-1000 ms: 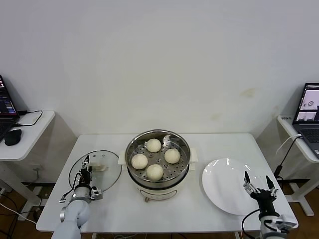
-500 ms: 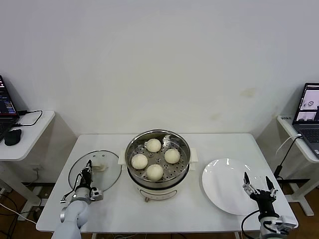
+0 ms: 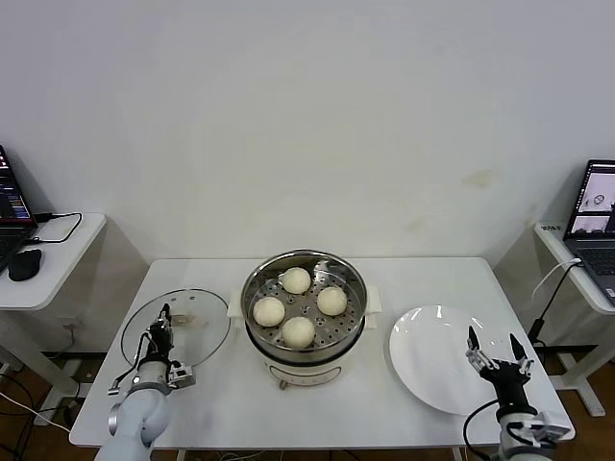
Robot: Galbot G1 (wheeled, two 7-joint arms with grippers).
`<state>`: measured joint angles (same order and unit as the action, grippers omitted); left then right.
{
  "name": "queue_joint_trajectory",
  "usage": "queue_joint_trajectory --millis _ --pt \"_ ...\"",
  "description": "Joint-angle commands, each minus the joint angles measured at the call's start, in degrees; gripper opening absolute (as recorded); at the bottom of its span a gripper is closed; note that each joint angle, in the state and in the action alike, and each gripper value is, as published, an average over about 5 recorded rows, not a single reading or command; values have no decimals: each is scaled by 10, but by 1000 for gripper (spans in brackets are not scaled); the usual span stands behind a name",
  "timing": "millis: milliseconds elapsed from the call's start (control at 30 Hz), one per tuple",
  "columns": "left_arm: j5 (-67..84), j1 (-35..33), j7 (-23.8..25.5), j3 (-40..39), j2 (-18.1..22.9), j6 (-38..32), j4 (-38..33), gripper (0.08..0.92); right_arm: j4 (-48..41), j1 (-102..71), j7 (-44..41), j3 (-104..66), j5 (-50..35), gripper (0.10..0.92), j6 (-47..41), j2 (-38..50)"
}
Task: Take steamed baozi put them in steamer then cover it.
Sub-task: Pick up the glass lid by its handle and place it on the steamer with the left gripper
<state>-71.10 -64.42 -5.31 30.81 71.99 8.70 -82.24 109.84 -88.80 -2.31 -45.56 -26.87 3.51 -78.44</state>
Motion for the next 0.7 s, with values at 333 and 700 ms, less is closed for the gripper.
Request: queue_joint_trajectory --millis 333,700 --pt "-85 -113 41 21 -9 160 -228 135 16 2 -1 9 -6 823 -1 -2" --pt "-89 -92 91 48 -47 182 -264 135 19 3 -1 10 -8 823 -4 -1"
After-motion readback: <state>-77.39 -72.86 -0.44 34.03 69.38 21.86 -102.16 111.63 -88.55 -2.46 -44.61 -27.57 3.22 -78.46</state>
